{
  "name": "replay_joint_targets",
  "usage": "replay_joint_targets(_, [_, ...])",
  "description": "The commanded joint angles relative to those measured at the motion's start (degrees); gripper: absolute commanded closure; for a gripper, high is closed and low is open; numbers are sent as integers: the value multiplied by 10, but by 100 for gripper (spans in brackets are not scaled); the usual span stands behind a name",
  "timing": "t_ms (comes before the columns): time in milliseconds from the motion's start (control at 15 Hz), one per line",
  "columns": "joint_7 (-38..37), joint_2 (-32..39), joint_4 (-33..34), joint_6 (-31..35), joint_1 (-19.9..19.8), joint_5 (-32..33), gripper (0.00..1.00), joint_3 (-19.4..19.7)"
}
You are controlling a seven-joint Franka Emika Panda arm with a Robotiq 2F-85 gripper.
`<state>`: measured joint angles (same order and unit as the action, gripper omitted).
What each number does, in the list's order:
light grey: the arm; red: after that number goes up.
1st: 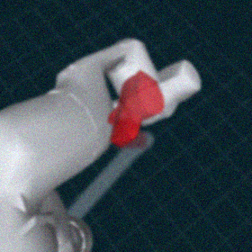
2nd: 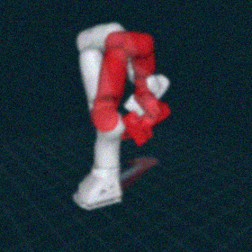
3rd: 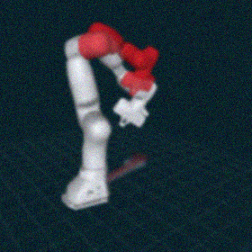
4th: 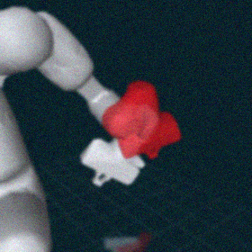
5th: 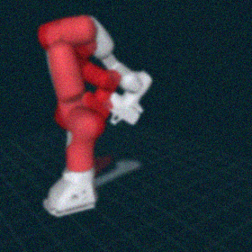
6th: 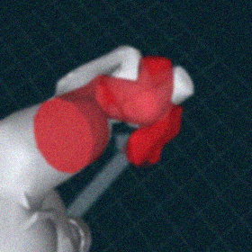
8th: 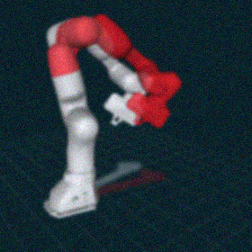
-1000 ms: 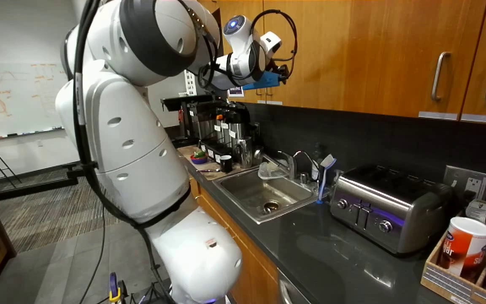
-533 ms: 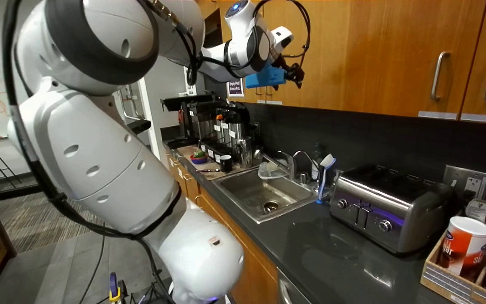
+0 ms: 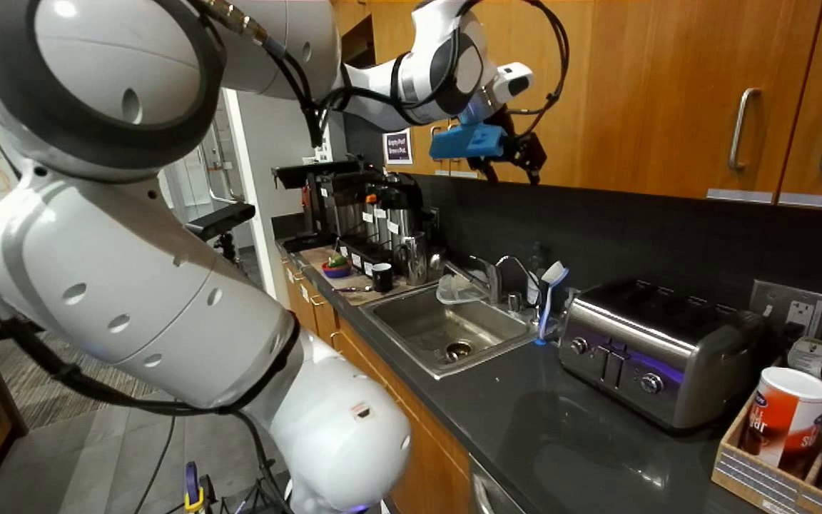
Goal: Close the open upper cabinet door.
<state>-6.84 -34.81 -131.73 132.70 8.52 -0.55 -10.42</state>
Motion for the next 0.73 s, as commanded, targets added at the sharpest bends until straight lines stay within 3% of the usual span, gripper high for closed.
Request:
replay_joint_targets(0, [-6,-15,-28,-49,-24,-25,0,48])
replay_joint_targets(533, [22,-2,-50,-61,-101,-58,0,153])
replay_joint_targets(667, [19,0,-50,-56,-101,-56,0,141])
